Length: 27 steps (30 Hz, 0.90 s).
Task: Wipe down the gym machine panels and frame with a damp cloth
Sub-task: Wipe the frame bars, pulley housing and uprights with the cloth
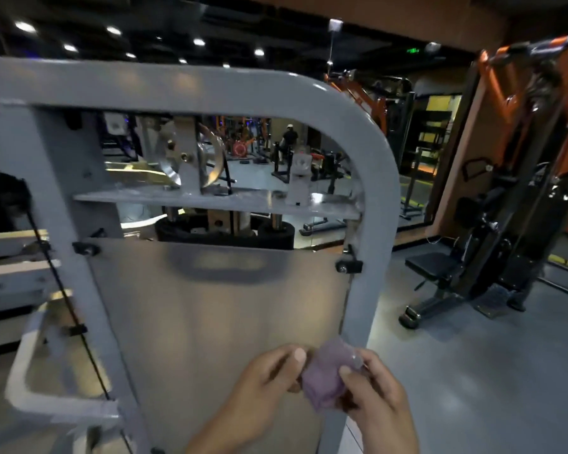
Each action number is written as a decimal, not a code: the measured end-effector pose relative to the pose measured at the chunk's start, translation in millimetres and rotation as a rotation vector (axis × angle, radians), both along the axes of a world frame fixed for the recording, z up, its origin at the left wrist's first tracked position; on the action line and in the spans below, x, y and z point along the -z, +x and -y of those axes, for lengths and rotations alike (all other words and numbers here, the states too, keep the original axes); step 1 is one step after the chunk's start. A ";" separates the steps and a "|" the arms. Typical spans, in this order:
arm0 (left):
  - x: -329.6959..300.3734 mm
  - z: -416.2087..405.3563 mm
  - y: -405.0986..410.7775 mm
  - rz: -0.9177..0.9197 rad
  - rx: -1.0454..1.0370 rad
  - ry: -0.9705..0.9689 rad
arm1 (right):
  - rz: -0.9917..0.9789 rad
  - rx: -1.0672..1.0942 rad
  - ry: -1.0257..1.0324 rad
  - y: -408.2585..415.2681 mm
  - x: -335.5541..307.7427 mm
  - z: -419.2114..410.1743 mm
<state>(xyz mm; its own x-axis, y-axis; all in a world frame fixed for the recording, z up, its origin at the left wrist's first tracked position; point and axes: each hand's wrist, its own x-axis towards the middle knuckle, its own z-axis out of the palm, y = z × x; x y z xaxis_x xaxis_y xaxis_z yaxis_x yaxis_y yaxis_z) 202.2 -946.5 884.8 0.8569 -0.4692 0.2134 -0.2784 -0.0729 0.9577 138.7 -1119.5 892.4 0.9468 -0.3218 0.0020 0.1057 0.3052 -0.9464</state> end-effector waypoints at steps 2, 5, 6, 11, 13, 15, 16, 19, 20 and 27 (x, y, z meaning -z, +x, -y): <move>-24.6 -2.4 -18.0 -0.027 -0.016 -0.101 | 0.042 -0.079 -0.024 -13.7 -24.5 -6.2; -45.8 -13.8 -37.9 0.026 -0.070 -0.114 | 0.084 -0.185 -0.090 -27.9 -52.5 -16.8; -52.2 -19.0 -43.1 0.054 -0.092 -0.118 | 0.077 -0.216 -0.103 -31.2 -59.6 -21.0; -73.1 -47.3 -59.4 0.174 -0.201 -0.070 | 0.043 -0.364 -0.189 -35.6 -82.0 -46.2; -72.7 -58.7 -62.9 0.176 -0.250 -0.037 | 0.048 -0.369 -0.257 -34.4 -84.6 -56.1; -70.8 -67.8 -65.0 0.197 -0.288 0.029 | 0.058 -0.341 -0.340 -29.9 -84.2 -62.3; -70.2 -72.5 -65.3 0.228 -0.313 0.065 | 0.077 -0.331 -0.382 -27.7 -84.8 -64.9; -73.7 -86.3 -61.6 0.251 -0.335 0.083 | 0.134 -0.299 -0.484 -17.3 -86.8 -72.4; -75.6 -90.4 -58.6 0.243 -0.333 0.065 | 0.151 -0.286 -0.482 -13.4 -88.1 -75.0; -82.1 -133.3 -27.2 0.254 -0.361 -0.068 | 0.199 -0.262 -0.439 16.0 -102.7 -122.4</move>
